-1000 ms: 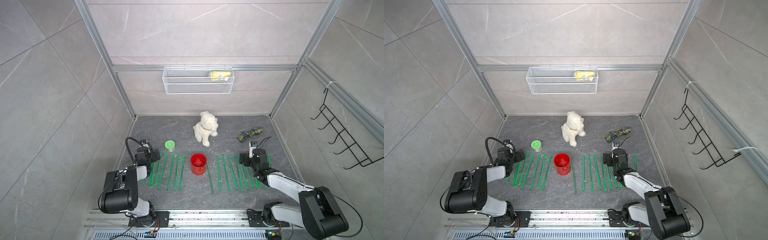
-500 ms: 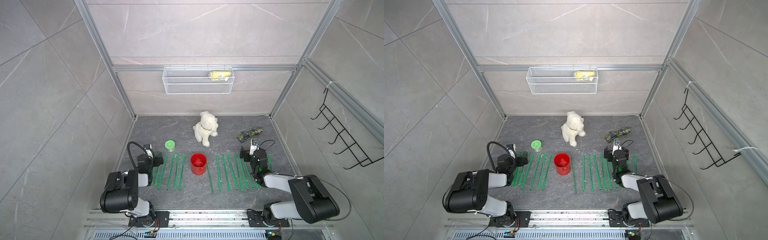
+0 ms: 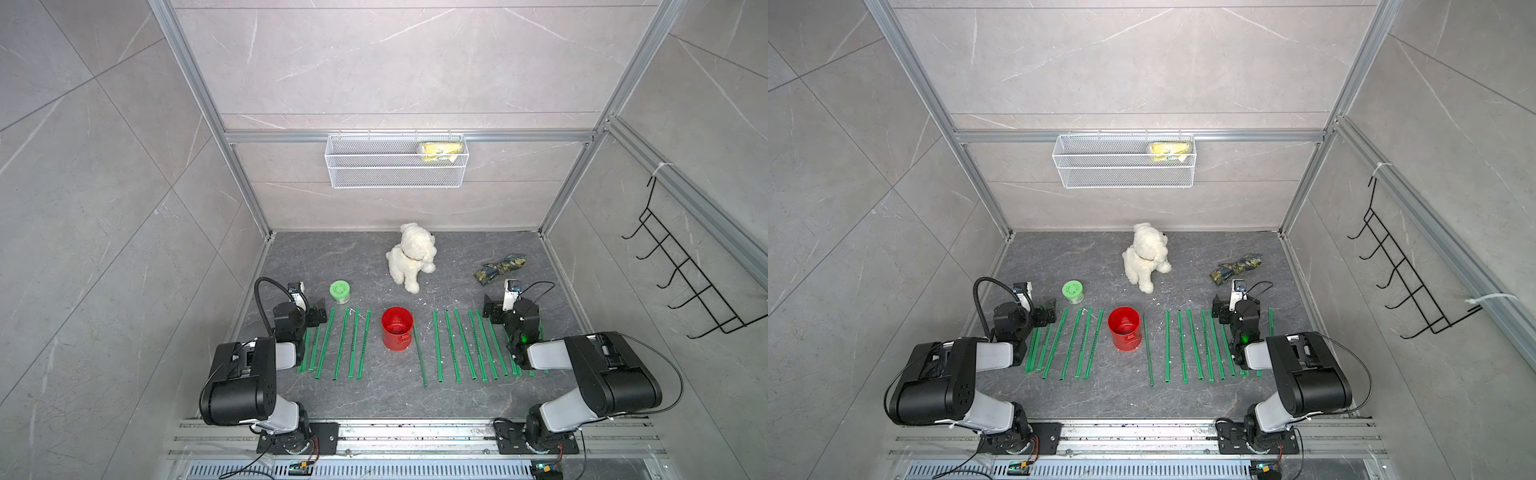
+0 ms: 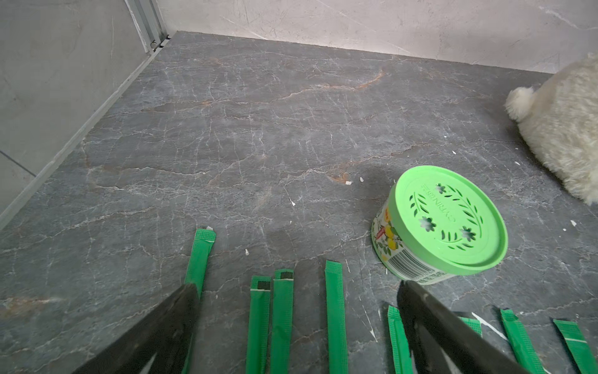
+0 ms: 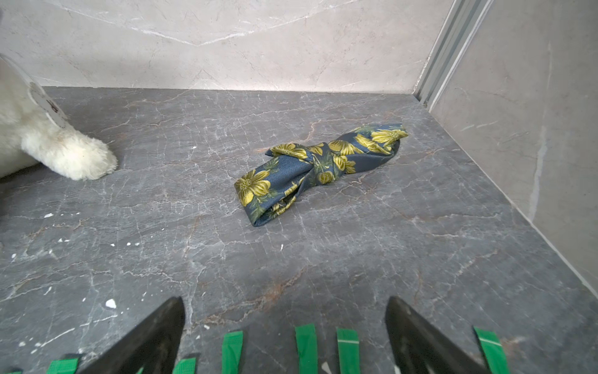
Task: Take the straws out of the storage container
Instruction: Reset both arms
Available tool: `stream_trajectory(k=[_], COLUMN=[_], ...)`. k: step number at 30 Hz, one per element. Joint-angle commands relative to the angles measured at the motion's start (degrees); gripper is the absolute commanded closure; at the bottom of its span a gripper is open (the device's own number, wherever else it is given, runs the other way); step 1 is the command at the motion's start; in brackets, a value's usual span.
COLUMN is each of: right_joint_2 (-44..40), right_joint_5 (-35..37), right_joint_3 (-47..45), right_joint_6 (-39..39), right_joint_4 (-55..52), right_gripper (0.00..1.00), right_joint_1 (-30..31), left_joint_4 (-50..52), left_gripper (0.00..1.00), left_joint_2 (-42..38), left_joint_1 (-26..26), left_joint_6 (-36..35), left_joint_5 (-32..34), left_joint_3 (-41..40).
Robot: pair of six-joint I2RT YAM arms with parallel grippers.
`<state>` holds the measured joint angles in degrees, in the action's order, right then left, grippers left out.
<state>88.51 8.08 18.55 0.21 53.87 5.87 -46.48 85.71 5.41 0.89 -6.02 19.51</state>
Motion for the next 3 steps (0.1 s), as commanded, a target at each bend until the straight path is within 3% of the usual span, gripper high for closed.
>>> stream_trajectory(k=[1,3], right_joint_2=[-0.4,-0.4], right_joint_5=[-1.1,-1.1], right_joint_3=[0.9,0.9], right_joint_6=[0.4,0.4], right_joint_4=[1.1,1.1], right_gripper=[0.0,0.0], right_joint_1=[0.0,0.1], left_joint_4=[-1.2,-1.2], left_gripper=[0.0,0.0], left_joint_2=[0.4,0.3], left_joint_1=[0.0,0.0], left_joint_6=[-0.6,-0.6], left_joint_5=[1.4,1.4], left_joint_3=[1.6,1.6])
